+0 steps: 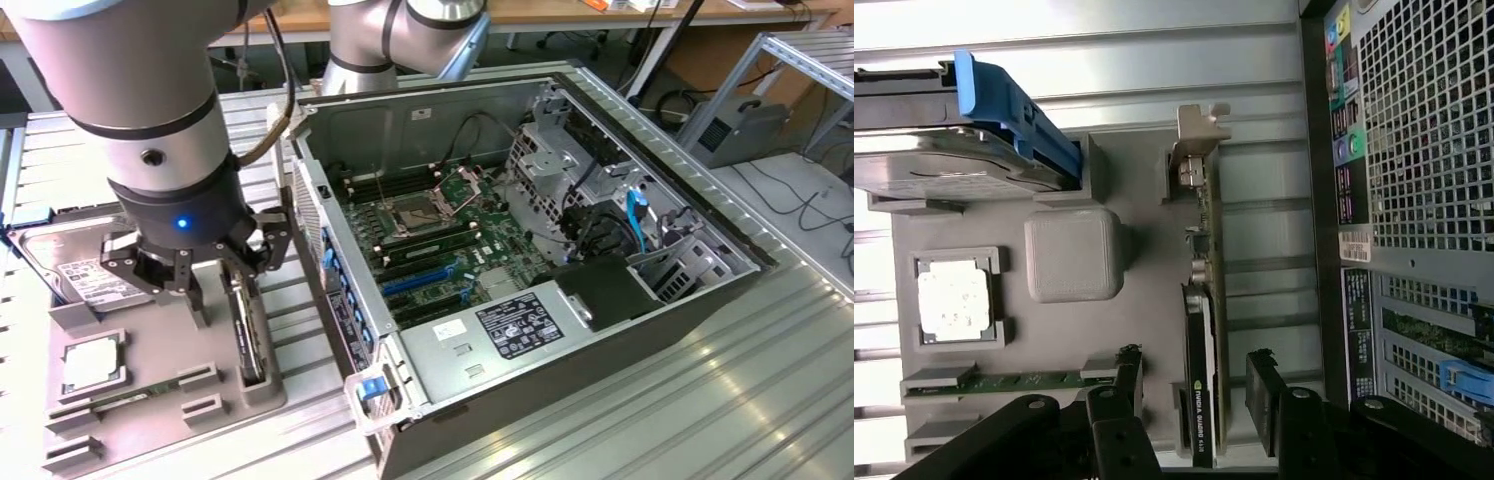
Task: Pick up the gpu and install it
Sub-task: 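Pick up the gpu and move the gpu toward the slot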
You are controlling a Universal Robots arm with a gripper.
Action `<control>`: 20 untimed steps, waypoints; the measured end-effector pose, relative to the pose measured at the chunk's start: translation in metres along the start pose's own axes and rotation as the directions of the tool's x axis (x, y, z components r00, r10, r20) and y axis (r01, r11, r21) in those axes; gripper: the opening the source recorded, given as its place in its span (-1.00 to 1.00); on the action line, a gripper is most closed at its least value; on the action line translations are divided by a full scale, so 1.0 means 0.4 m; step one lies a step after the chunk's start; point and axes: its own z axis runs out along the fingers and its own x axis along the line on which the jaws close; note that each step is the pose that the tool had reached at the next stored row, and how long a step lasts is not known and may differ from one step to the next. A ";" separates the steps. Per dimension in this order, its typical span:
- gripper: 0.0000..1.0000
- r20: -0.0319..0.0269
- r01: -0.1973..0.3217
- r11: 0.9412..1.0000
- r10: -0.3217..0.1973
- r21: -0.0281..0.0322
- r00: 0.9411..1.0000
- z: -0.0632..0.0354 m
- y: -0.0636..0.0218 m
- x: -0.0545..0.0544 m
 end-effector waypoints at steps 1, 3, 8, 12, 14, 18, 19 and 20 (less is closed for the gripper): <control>0.08 0.000 0.000 1.000 0.000 0.000 1.000 0.004 0.000 0.000; 0.08 -0.001 0.000 1.000 0.000 0.000 1.000 0.013 -0.001 0.000; 0.08 -0.001 0.000 1.000 0.000 0.000 1.000 0.032 -0.001 0.001; 0.08 -0.001 0.000 1.000 0.000 0.000 1.000 0.037 -0.001 -0.004; 0.08 -0.001 0.000 1.000 0.000 0.000 1.000 0.038 -0.001 -0.007; 0.08 -0.001 0.000 1.000 0.000 0.000 1.000 0.041 -0.001 -0.010; 0.08 -0.001 0.000 1.000 0.000 0.000 1.000 0.047 -0.001 -0.010; 0.08 -0.001 0.000 1.000 0.000 0.000 1.000 0.051 -0.001 -0.010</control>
